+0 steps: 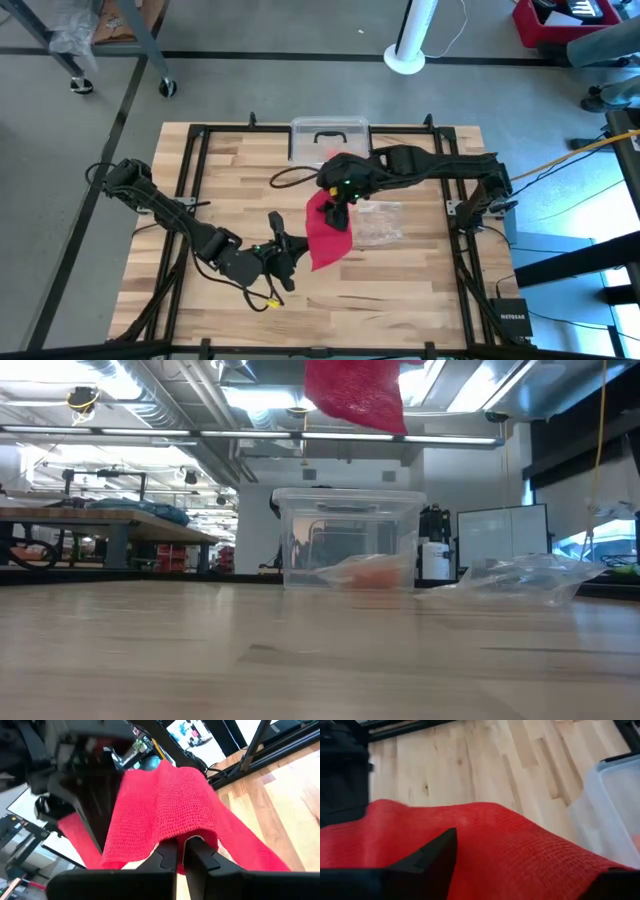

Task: Roll bandage
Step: Roll the red bandage

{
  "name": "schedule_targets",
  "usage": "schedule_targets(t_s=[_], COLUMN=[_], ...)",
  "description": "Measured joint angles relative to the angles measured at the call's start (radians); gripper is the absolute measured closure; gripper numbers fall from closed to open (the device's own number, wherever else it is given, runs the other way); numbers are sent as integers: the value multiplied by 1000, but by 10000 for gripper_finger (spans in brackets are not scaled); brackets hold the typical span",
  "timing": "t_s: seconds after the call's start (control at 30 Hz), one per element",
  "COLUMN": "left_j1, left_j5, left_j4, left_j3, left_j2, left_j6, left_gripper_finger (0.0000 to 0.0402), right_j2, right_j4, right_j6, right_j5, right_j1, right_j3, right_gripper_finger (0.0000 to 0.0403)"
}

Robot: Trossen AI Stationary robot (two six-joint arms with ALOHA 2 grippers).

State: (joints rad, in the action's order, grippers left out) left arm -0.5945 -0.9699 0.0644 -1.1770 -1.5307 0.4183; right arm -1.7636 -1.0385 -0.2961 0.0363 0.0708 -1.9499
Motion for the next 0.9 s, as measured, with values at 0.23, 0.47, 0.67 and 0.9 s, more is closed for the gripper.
schedule_targets(t_s=[0.23, 0.47, 0.67, 0.9], left_j1=[1, 2, 2, 2], left_j5=[-2, -6, -6, -5], left_j4=[-1, -2, 0, 0], left_j3=[0, 0, 0, 0], left_j2=[0, 0, 0, 0], left_j6=[-16, -19, -19, -22], left_gripper_finger=[398, 398, 398, 398], right_j2=[39, 62, 95, 168], right_j4=[-14, 55, 120, 6], right_j6=[-50, -74, -117, -150], right_j5=[-3, 87, 26, -45], right_j1=[0, 0, 0, 29], right_j3=[0, 1, -8, -21], right_gripper_finger=[152, 152, 152, 152])
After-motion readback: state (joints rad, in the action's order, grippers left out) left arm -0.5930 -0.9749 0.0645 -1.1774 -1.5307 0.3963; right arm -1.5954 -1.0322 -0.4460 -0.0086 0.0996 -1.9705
